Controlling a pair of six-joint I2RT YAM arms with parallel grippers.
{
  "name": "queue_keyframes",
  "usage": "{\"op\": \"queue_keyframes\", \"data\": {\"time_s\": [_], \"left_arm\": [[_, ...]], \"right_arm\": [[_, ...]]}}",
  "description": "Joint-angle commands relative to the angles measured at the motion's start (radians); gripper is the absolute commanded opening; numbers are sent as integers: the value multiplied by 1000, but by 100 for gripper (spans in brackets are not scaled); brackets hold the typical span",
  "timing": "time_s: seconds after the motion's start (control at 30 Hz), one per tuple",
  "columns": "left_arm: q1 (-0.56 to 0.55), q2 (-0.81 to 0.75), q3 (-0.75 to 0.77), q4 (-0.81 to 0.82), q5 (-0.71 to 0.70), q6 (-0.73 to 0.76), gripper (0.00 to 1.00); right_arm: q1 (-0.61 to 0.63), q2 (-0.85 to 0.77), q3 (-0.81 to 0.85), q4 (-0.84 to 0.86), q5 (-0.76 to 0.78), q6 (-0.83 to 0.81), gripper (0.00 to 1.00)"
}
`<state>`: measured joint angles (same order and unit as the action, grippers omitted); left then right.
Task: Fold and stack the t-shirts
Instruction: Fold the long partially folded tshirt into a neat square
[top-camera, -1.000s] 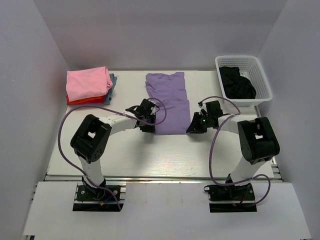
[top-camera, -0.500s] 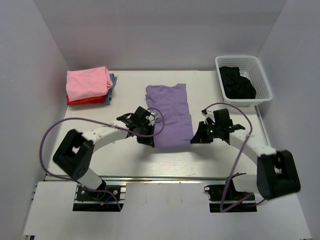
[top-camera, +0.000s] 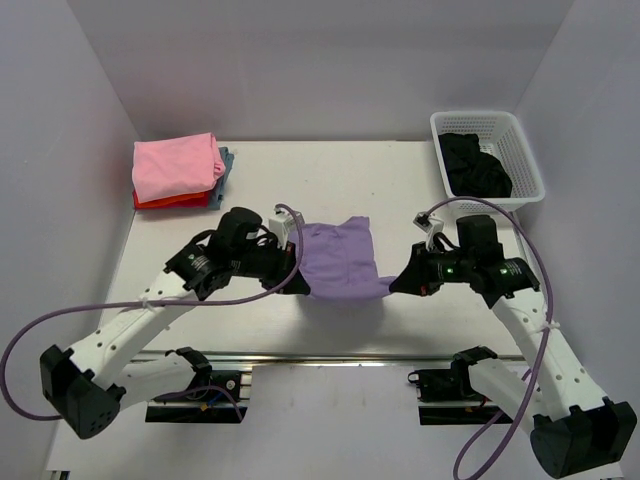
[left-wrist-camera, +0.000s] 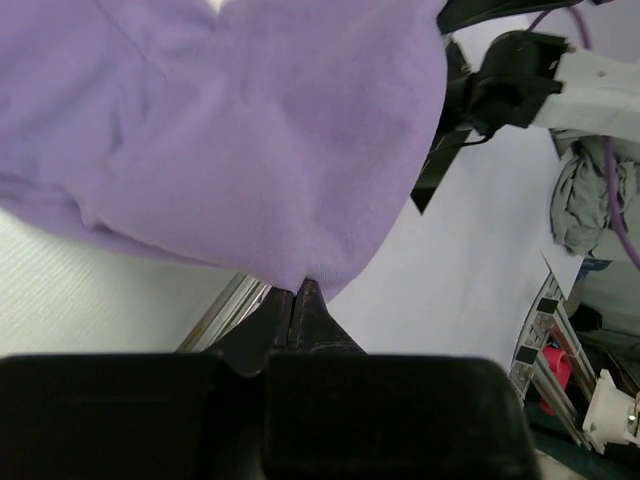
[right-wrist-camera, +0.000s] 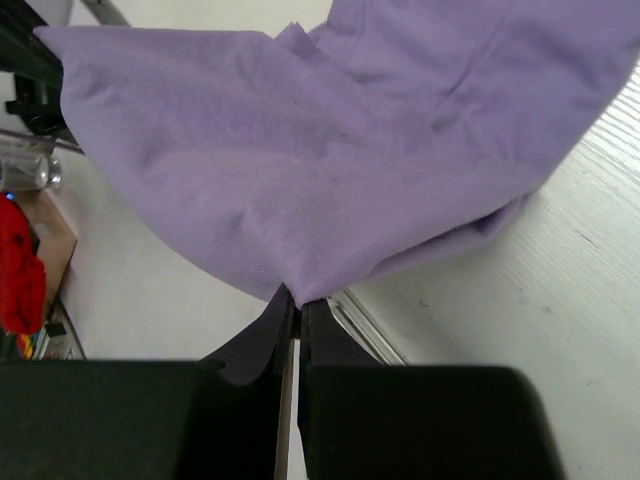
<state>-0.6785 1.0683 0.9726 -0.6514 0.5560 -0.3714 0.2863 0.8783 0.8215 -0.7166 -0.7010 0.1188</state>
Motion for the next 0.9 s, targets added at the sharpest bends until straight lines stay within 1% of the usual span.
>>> {"op": "queue_keyframes", "data": {"time_s": [0.0,0.1,0.2,0.23,0.3,0.37,0.4,0.47,0.5,0.53,0.6,0.67,0.77,0.87], "left_arm": [[-4,-63,41,-28,12,-6,0],[5,-64,31,-37,-39,-20,0],[20,-35,41,-47,-149,-46,0],[20,-21,51,-57,-230,-63,0],[20,-8,51,-48,-301,-89,0],[20,2,51,-19,-338,-116,0],[20,2,51,-7,-367,-135,0],[20,12,51,-7,-404,-146,0],[20,12,51,-7,-447,-159,0],[20,12,51,-7,-471,-159,0],[20,21,60,8,-527,-170,0],[20,48,69,19,-554,-170,0],[20,84,96,56,-554,-149,0],[20,148,155,65,-622,-149,0]], "right_arm": [[-9,-15,57,-52,-103,-42,0],[-7,2,67,-1,-140,-16,0],[-9,59,57,72,-135,21,0],[-10,73,61,107,-129,33,0],[-9,118,68,155,-127,59,0],[-12,148,79,218,-106,65,0],[-10,152,82,285,-80,90,0],[-12,194,90,324,-112,91,0],[-9,211,96,335,-117,82,0],[-9,259,116,336,-124,78,0],[-10,292,125,353,-105,85,0],[-12,338,139,385,-95,105,0],[-12,378,151,443,-89,117,0],[-13,439,176,470,-71,128,0]]}}
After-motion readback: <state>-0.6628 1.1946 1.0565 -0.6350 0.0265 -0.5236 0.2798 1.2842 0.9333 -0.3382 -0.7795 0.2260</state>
